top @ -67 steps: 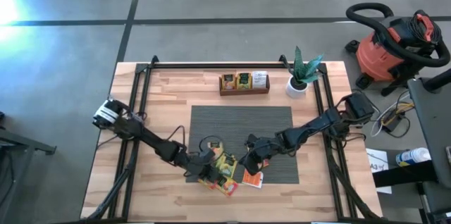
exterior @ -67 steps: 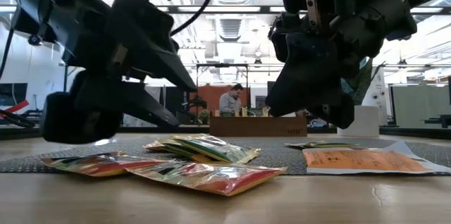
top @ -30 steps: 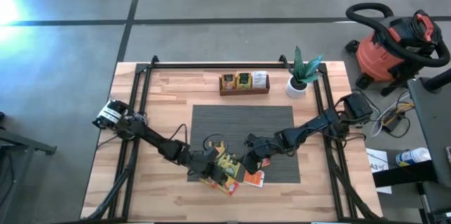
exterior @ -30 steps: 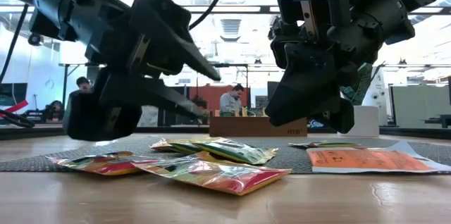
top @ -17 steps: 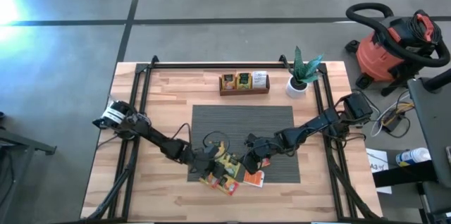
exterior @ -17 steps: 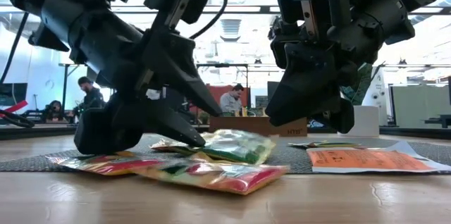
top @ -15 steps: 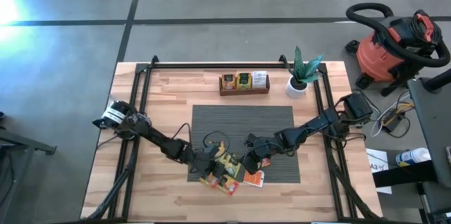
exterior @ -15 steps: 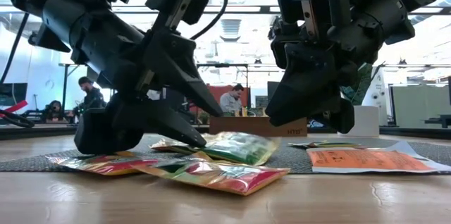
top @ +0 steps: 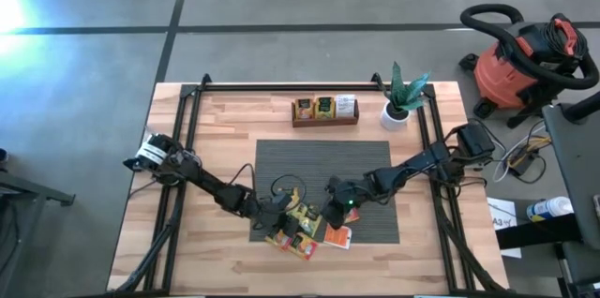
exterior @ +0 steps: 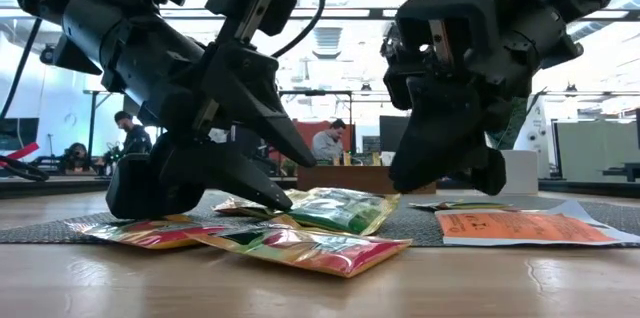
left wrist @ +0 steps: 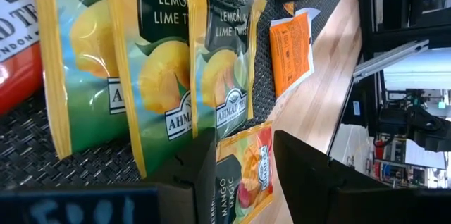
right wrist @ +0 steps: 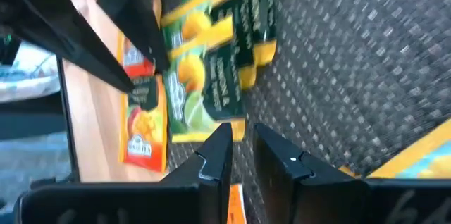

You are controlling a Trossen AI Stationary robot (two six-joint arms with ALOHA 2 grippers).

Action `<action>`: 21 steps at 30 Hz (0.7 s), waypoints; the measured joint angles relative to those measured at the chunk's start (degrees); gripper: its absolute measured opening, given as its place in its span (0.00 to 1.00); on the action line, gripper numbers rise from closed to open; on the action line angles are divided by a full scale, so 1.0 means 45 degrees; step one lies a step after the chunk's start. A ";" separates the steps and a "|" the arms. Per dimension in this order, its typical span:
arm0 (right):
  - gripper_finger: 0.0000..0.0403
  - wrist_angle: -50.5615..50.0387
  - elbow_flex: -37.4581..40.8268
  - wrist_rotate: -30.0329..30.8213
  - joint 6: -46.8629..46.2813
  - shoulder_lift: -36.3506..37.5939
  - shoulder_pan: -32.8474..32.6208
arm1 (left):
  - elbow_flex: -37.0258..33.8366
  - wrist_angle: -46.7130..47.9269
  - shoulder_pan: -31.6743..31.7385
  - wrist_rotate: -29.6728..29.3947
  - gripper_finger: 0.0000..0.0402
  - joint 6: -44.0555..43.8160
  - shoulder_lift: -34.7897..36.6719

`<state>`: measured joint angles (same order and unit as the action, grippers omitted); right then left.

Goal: Pick & Place Tea
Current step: Put the yellow tea bag into the middle section of the wooden organizer

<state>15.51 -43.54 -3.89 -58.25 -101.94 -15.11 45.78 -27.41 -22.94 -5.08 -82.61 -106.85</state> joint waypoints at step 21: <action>0.14 -0.0023 -0.1722 -0.0495 0.0676 -0.1076 0.0039 | -0.0005 0.0002 0.0303 -0.0131 0.34 0.0383 -0.0034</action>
<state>15.40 -51.29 -6.11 -55.21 -106.78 -14.94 45.76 -27.40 -21.58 -5.67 -80.89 -107.00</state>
